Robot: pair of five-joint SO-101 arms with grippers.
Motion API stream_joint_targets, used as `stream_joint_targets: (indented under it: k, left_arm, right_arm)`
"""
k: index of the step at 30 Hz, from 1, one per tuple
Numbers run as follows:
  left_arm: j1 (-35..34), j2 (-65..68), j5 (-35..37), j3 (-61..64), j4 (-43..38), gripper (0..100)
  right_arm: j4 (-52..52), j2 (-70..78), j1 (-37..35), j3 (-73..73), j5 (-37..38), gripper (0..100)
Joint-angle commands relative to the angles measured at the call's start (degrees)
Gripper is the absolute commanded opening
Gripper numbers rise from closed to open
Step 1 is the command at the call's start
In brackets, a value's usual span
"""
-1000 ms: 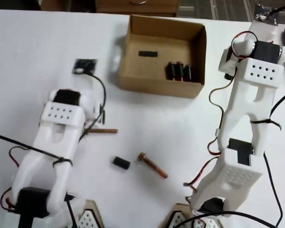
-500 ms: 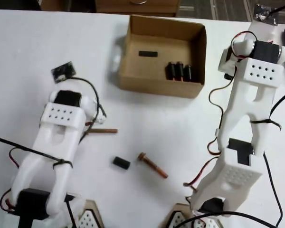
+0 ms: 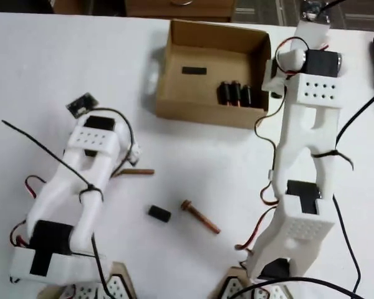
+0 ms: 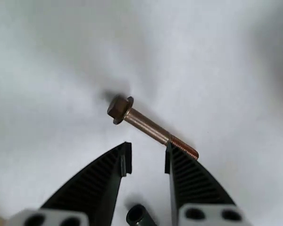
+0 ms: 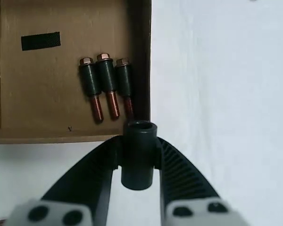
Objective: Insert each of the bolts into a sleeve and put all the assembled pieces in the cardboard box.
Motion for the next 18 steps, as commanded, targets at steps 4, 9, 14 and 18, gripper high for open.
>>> stream_joint_targets:
  k: [4, 9, 14, 18]
  left_arm:
    - [0.62, 0.53, 2.81, -3.65, 1.85, 14]
    - [1.76, 0.53, 7.65, -5.14, 0.88, 14]
    - [2.37, 0.44, 12.13, -4.53, -0.53, 14]
    - [2.37, 0.53, 16.44, -3.91, -0.88, 14]
  right_arm:
    - [-0.84, -3.91, -0.22, -3.78, -0.09, 1.9]
    - [-1.54, -3.91, -0.48, -3.69, -0.09, 1.9]
    - [-4.18, -4.26, -0.48, -3.78, -0.09, 1.9]
    - [-5.32, -4.35, -0.48, -3.87, -0.09, 1.9]
